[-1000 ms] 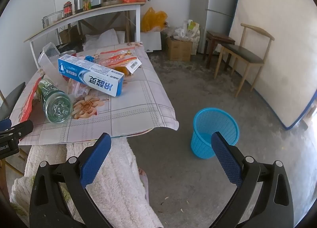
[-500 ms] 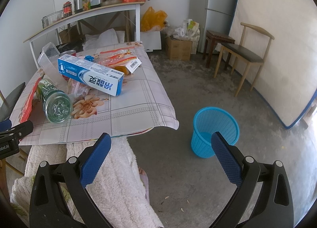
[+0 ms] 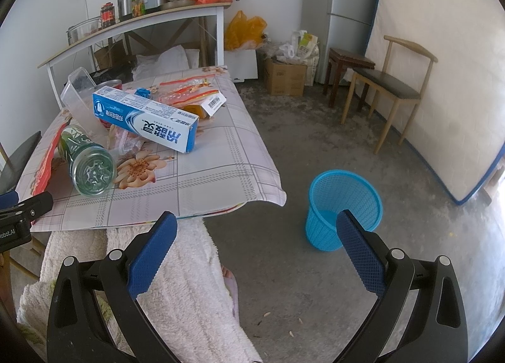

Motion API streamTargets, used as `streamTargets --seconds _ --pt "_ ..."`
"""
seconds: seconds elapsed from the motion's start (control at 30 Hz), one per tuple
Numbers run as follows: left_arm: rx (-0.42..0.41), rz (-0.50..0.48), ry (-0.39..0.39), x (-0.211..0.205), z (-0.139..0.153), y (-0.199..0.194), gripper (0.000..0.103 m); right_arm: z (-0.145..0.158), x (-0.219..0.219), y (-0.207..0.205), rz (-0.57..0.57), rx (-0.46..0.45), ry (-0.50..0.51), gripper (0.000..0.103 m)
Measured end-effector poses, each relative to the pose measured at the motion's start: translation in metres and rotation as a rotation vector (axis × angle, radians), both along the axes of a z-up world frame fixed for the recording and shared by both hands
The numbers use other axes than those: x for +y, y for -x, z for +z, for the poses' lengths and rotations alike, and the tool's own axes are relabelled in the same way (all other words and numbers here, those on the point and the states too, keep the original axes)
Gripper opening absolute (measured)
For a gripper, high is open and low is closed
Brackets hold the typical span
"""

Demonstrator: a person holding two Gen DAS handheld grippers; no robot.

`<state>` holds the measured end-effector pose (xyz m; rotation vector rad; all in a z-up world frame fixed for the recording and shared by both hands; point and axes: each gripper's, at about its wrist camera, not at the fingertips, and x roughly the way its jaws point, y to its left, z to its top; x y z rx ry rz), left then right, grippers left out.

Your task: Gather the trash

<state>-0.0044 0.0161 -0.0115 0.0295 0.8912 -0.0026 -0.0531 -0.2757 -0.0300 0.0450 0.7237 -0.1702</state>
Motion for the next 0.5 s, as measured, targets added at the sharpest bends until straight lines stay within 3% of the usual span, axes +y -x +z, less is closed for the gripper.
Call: streamTargets --seconds 0.5 --pt "0.006 0.009 -0.005 0.002 0.003 -0.003 0.097 0.0 0.0 0.0 0.0 -0.001 -0.004 0.097"
